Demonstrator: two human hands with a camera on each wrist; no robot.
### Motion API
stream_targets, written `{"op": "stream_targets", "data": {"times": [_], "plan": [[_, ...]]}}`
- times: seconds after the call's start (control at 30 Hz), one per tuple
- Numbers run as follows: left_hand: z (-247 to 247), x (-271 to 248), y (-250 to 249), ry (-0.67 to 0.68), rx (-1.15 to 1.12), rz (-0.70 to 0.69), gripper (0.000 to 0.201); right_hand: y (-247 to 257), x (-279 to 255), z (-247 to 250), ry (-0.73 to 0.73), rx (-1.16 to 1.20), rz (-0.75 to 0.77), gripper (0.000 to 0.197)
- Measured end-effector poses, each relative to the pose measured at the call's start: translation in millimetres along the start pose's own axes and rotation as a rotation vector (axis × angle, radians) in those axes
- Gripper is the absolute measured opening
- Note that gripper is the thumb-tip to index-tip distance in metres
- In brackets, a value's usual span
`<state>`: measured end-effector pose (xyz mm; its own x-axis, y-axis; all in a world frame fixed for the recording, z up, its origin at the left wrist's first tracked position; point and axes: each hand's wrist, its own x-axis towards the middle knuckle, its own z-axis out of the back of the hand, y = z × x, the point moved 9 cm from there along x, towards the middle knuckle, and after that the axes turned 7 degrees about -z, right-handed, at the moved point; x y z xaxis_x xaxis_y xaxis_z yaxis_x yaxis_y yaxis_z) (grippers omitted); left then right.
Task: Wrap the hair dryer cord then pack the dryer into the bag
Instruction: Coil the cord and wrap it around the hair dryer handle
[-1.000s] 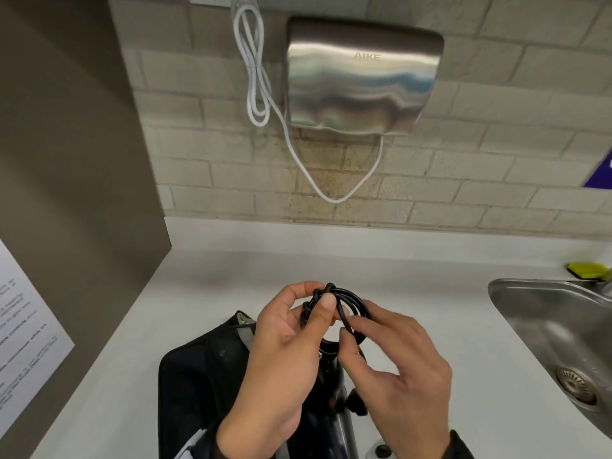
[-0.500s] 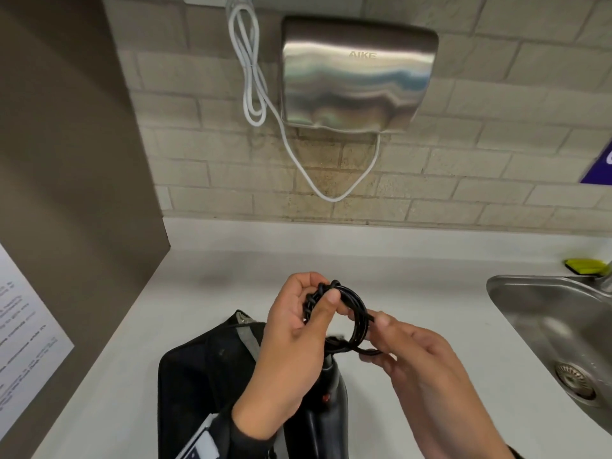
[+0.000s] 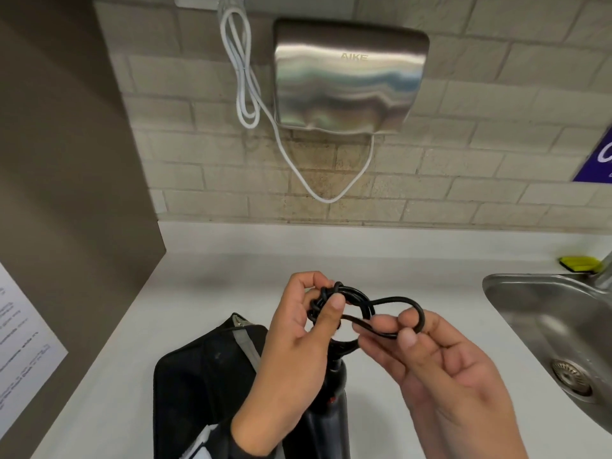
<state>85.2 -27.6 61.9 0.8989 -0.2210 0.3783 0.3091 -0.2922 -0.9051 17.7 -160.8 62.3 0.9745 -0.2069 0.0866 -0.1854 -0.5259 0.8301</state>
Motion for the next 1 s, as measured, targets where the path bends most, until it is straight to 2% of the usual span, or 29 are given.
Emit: {"op": "stream_targets", "data": {"times": [0.13,0.2,0.23,0.3,0.4,0.47,0.57,0.63,0.8,0.9,1.0], "plan": [[1.1,-1.2,4.7,-0.01,-0.067,0.024,0.017,-7.8,9.2,3.2,0.027,0.195,0.0,0.04],[2.9,0.2,6.0,-0.019,-0.115,0.042,0.017,-12.4,13.5,-5.5,0.146,0.415,-0.045,0.032],[3.1,0.6,6.1,-0.024,-0.137,0.05,0.017,-14.5,15.4,-12.1,0.206,0.555,-0.092,0.036],[3.4,0.8,5.5,-0.024,-0.154,0.055,0.016,-17.0,13.6,4.0,0.107,0.592,-0.142,0.051],[4.7,2.1,4.4,-0.013,-0.135,0.045,0.016,-15.6,11.8,1.7,0.199,0.566,-0.203,0.051],[5.5,3.8,2.2,0.009,-0.067,0.012,0.018,-12.4,13.5,-5.8,0.255,0.474,-0.244,0.038],[7.9,4.2,-0.7,0.016,0.057,-0.04,0.02,-2.0,8.2,14.6,0.072,0.092,-0.271,0.05],[8.4,3.1,-3.2,0.037,0.166,-0.072,0.018,6.6,9.8,16.6,0.055,-0.021,-0.246,0.052],[1.5,-1.6,-13.2,0.169,0.392,-0.145,0.025,27.7,16.1,18.6,0.058,-0.227,-0.044,0.054],[2.9,0.8,-19.2,0.164,0.48,-0.193,0.026,41.2,15.7,9.4,0.085,-0.418,0.097,0.055],[4.0,1.6,-19.6,0.146,0.52,-0.234,0.02,49.0,14.5,-5.6,0.114,-0.525,0.172,0.051]]}}
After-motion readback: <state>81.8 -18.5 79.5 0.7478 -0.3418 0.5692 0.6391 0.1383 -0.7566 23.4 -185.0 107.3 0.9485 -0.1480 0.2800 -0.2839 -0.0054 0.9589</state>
